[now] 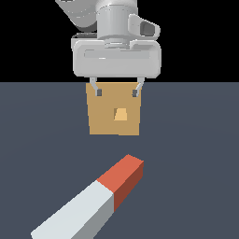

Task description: Insert the peg into the horizontal hole in a box.

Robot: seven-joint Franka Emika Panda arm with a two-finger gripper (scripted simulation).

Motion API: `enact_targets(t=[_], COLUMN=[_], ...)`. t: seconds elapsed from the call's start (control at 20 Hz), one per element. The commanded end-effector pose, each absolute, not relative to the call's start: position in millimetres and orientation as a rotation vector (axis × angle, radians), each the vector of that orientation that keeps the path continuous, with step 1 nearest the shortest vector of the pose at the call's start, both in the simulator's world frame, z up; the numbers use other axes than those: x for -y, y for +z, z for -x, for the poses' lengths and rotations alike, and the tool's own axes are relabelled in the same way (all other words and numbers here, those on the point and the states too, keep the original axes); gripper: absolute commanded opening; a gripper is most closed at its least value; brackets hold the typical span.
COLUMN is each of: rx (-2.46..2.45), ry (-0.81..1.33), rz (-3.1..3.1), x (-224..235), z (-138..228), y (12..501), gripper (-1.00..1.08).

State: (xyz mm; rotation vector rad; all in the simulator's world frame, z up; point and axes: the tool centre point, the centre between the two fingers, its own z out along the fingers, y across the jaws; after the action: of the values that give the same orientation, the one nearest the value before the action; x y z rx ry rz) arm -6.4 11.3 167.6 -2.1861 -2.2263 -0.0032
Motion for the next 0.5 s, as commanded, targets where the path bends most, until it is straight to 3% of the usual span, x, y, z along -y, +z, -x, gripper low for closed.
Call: enact_targets(t=[0.0, 0.45], rx=[2.226, 2.074], ry=[-0.003, -0.001], rz=[2.186, 2.338], x=[-11, 31], z=[6, 4], y=[168, 148], gripper=[1.00, 1.00])
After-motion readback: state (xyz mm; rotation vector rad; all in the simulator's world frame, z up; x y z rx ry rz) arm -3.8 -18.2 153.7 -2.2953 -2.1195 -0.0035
